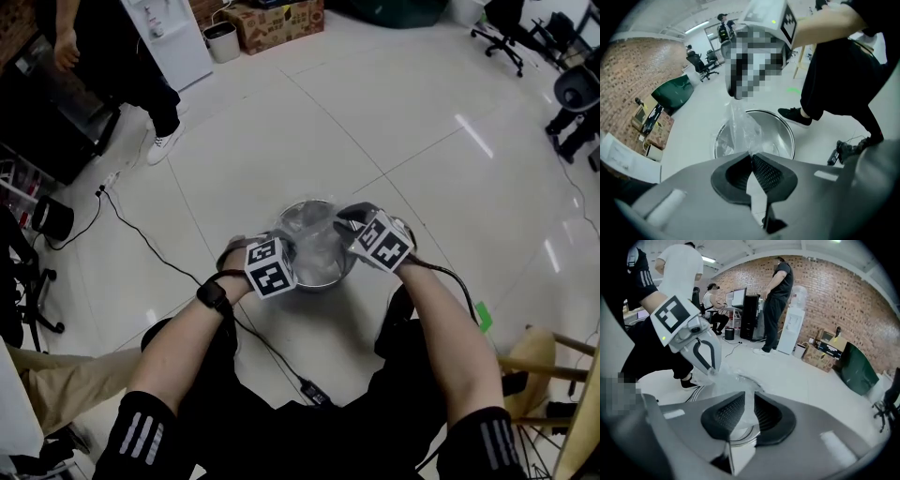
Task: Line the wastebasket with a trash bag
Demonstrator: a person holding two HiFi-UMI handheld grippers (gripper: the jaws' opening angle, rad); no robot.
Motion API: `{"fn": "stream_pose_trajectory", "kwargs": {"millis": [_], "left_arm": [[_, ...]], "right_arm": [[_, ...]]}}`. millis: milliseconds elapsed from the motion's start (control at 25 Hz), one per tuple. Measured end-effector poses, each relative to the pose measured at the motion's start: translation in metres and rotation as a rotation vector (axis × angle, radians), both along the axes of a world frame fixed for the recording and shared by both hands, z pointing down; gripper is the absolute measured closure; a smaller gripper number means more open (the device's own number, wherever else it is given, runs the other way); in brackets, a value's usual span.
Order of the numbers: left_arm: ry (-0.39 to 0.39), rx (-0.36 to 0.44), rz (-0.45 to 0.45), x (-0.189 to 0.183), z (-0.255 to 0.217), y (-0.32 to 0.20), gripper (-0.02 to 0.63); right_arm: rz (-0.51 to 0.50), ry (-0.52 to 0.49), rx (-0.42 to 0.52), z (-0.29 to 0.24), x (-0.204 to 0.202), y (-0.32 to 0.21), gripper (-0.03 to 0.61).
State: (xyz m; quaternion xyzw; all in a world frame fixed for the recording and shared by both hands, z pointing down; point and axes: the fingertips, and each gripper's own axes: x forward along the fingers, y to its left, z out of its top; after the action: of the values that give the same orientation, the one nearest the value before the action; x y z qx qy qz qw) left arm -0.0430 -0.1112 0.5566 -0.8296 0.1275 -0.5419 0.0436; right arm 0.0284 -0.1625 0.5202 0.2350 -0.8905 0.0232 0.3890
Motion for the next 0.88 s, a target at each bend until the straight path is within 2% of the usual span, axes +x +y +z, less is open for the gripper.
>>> {"fn": "stream_pose_trajectory", "kwargs": {"millis": [160,400,520,760,840,880], "left_arm": [[0.135,-0.070,-0.109,-0.006,-0.024,-0.018,0.617],[0.242,-0.115,-0.217,-0.020,-0.039,-0.038,0.617],[0.271,-0.148,-0.237,-0.021,-0.042,-0.038,0.617],[0.288,-0.161,-0.209,-0.014,-0.044,-0.031,0.615],[0.287,-0.159,-0.200,-0.013,-0.043,-0.030,0.615],[0.283,-0.157,-0.195,-0.013,-0.043,-0.030,0.615]], "right_arm": [[-0.019,0.045,0.060,-0.011,0.014,0.001,0.500],[-0.123,0.139,-0.009,0.023,0.005,0.026,0.465],[-0.180,0.207,0.001,0.043,-0.004,0.035,0.449],[-0.255,0.307,0.054,0.065,-0.021,0.037,0.432],[-0.254,0.342,0.066,0.072,-0.020,0.035,0.443],[-0.248,0.353,0.073,0.073,-0.019,0.033,0.477]]}}
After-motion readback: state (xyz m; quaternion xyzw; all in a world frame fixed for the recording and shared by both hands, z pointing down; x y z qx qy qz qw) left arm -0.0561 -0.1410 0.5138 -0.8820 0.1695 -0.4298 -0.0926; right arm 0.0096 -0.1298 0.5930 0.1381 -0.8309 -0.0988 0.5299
